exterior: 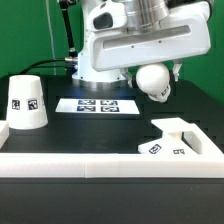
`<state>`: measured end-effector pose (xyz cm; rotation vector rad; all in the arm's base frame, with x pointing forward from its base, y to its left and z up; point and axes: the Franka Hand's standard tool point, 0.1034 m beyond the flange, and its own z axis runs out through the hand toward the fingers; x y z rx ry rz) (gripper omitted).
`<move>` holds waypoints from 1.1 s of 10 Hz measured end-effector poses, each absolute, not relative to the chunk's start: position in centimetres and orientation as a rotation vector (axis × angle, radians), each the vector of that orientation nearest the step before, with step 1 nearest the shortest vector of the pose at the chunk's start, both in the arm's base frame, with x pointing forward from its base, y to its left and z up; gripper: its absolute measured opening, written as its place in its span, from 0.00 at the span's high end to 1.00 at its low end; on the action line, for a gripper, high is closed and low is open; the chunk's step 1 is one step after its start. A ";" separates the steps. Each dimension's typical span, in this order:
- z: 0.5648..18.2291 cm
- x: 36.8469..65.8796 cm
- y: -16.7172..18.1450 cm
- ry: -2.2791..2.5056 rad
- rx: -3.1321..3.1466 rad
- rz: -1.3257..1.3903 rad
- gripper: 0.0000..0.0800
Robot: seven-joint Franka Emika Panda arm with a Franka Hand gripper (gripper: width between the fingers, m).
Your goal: Assemble lamp
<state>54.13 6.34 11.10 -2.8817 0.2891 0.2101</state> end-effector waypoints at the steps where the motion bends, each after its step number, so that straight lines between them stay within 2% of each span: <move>1: 11.0 54.3 6.2 0.296 -2.903 0.106 0.28; 4: 11.0 55.1 5.5 0.183 -2.975 -0.181 0.28; 6: 12.3 56.7 5.1 -0.023 -3.021 -0.486 0.28; 8: 12.7 57.1 4.4 -0.042 -3.016 -0.670 0.28; 11: 12.4 56.9 4.4 -0.075 -3.018 -0.718 0.28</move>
Offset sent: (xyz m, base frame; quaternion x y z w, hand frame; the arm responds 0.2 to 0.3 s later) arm 0.0047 -0.0284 0.0055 -0.1169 0.1797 -0.2126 0.9533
